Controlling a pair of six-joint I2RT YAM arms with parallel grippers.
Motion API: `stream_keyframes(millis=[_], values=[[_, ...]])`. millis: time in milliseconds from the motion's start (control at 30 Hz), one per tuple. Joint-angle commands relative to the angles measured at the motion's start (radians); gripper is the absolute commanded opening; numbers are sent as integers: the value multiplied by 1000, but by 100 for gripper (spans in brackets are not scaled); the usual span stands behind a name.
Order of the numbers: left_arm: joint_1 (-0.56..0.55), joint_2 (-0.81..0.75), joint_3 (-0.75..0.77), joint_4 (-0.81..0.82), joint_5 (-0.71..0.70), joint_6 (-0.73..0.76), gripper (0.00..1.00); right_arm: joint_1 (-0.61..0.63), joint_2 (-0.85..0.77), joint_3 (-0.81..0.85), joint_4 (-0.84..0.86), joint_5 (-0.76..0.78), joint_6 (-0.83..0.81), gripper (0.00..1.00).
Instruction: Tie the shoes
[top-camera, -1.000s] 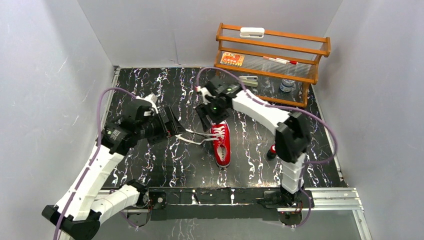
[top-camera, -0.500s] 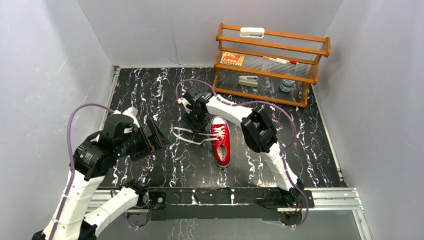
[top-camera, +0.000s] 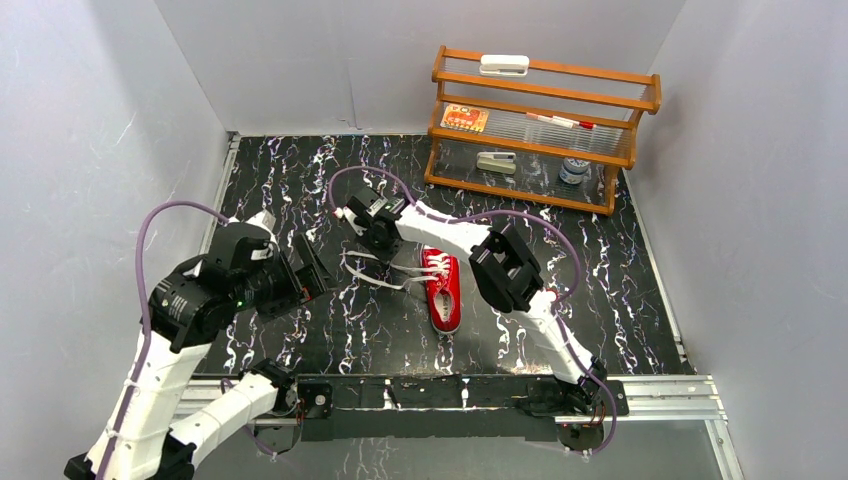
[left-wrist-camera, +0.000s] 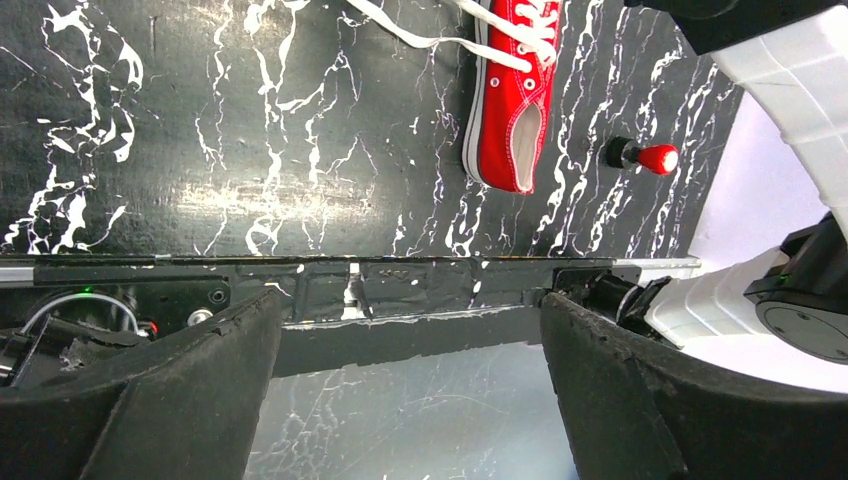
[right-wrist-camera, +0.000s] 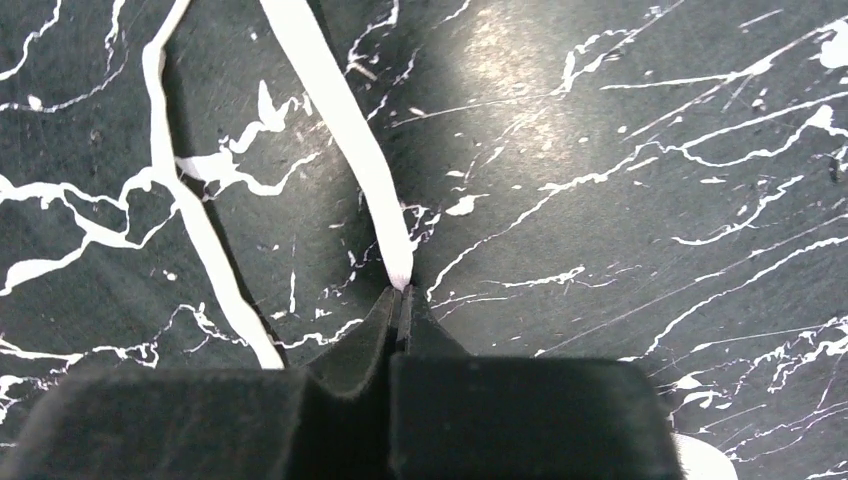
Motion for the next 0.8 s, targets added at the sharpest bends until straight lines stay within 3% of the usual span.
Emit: stream_keyframes(millis=[0,200,300,433,567,667,700,767], values=[[3,30,6,26,-10,34,98,-21,-76,46,47,29,61,0],[3,103,-62,119,18,98,99,-123,-294,5,-7,-71,193,0],[3,169,-113,193,53,123,98,-190,-424,-128,14,-162,233,0],[3,254,-199,371,197,146,95,-285,-572,-297,71,-285,295,0],[8,414,-257,530,386,145,87,-379,-649,-347,54,-362,327,0],[15,547,-248,574,431,94,82,-424,-669,-342,34,-421,327,0],[19,576,-257,604,444,70,75,-429,-673,-341,31,-429,320,0],[35,621,-293,762,525,40,70,-432,-678,-341,23,-429,303,0]])
